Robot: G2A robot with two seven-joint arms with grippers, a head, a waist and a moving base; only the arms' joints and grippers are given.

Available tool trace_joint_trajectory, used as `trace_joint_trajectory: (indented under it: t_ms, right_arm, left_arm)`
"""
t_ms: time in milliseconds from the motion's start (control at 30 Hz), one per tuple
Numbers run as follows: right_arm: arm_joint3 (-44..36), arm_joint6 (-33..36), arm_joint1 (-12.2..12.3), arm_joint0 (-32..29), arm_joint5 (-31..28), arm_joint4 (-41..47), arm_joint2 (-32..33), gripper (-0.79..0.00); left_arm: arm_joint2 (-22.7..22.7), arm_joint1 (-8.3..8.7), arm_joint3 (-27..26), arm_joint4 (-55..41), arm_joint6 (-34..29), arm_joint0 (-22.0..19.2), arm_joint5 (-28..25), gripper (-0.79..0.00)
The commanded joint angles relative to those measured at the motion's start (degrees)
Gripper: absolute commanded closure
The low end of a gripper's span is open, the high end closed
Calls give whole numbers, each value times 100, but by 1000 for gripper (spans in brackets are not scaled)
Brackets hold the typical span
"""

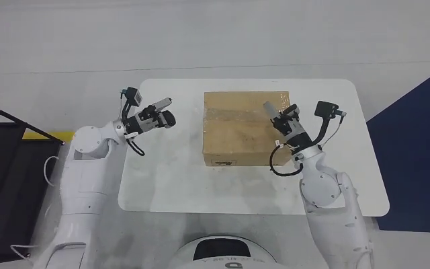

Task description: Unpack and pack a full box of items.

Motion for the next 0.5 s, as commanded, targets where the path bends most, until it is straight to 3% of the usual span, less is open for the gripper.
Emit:
trace_joint_trajectory:
  t_ms: [0,67,233,300,333,400,467]
  right_arm:
    - [0,0,0,0,0,0,0,-785]
    - [0,0,0,0,0,0,0,-785]
    - [0,0,0,0,0,0,0,-785]
    - [0,0,0,0,0,0,0,-785]
    - [0,0,0,0,0,0,0,-785]
    - [0,0,0,0,0,0,0,-785]
    - [0,0,0,0,0,0,0,-785]
  left_arm:
    - [225,-14,440,261,-2,-268,-80,-779]
    - [446,-41,700,342,14,-458,-157,-594]
    - [876,-97,1117,467,45,-800,-262,-539]
    - [1003,-113,1218,534,112,-899,-327,-489]
    - [1054,-122,1260,544,154,-939,-357,-416]
    - [1140,-135,1310,522,183,-1002,-418,-354]
    - [1202,-143,1356,491,199,-1052,-447,-339]
